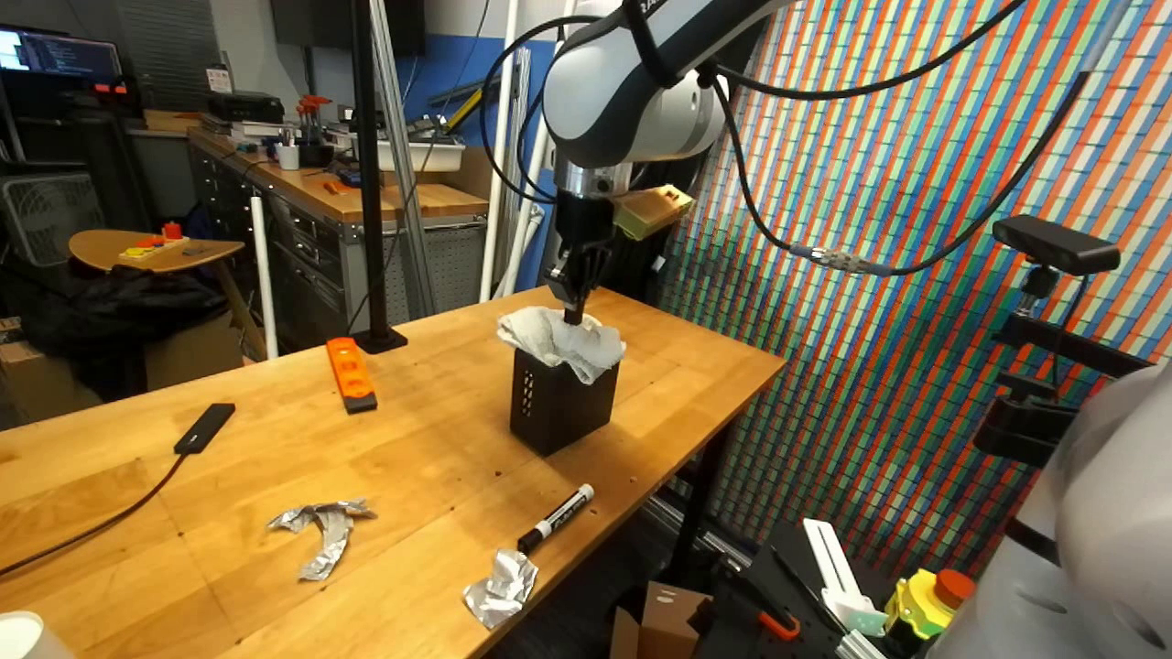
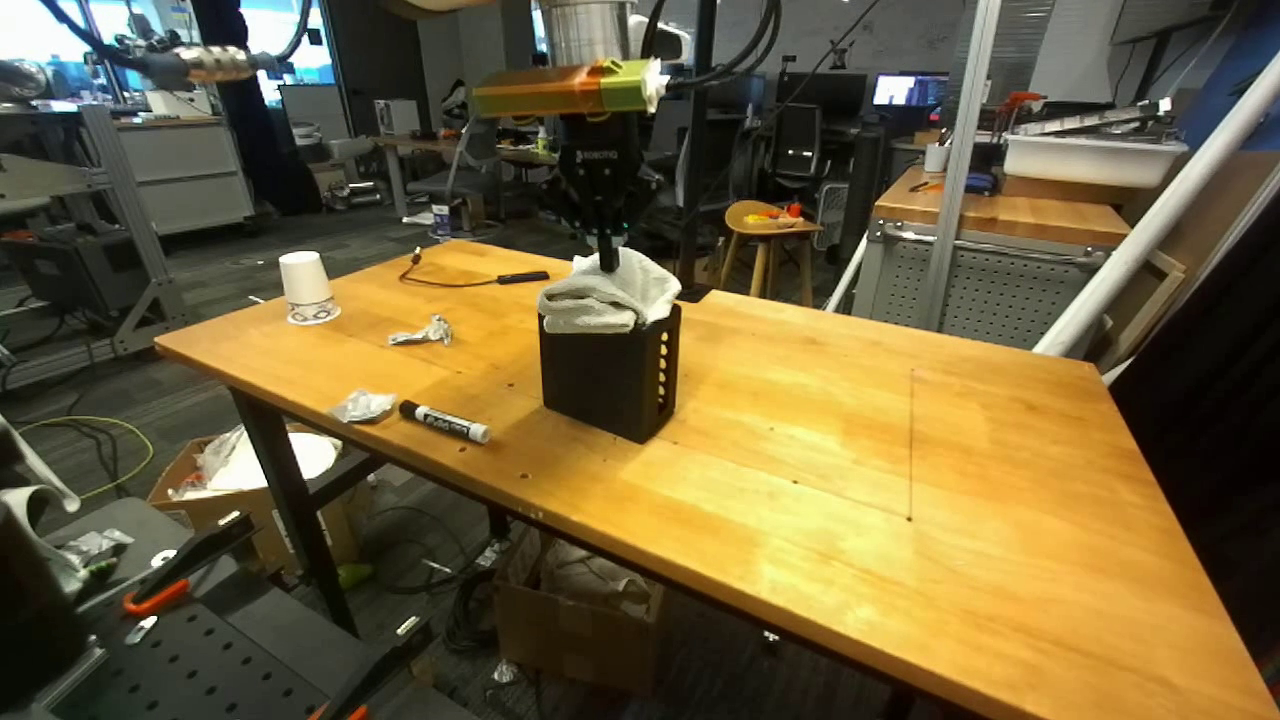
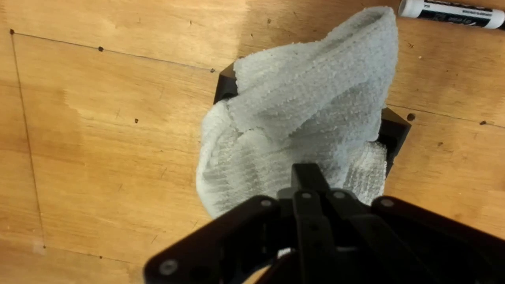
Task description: Put the towel in the box
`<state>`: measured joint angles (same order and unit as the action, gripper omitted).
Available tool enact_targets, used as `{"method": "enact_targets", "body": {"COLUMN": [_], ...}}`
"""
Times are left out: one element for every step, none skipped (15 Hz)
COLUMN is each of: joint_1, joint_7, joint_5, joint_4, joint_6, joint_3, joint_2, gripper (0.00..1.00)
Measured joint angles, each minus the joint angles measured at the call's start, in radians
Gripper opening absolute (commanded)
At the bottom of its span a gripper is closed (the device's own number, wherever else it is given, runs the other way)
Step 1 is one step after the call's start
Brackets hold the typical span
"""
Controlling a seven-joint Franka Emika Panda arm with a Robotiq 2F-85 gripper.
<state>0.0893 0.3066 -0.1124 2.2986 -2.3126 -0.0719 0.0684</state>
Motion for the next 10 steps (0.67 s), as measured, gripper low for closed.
{"method": "enact_targets", "body": {"joint_1": [0.0,0.0,0.0,0.0,0.001,0.003,0.004,0.005,0.006,0.007], "joint_7": [0.0,0.0,0.0,0.0,0.001,0.002,0.005,0.011,0.017,0.025], "joint_5": [0.003,0.007,0.013,0.021,0.027,0.034,0.044,0.058,0.072,0.089], "joint_4": [0.0,0.0,0.0,0.0,0.0,0.0,0.0,0.001,0.003,0.007], "joint_6": [-0.011,-0.021,-0.032,-0.039,-0.047,-0.053,-0.055,-0.058,-0.06,-0.063], "joint_3": [0.0,0.0,-0.001,-0.001,-0.002,-0.003,-0.004,-0.004,-0.004,-0.004], "joint_2": [-0.015,-0.031,-0.048,-0.064,-0.079,-0.091,-0.102,-0.115,-0.129,-0.145], "gripper": [0.0,0.0,0.0,0.0,0.0,0.0,0.0,0.0,0.0,0.0]}}
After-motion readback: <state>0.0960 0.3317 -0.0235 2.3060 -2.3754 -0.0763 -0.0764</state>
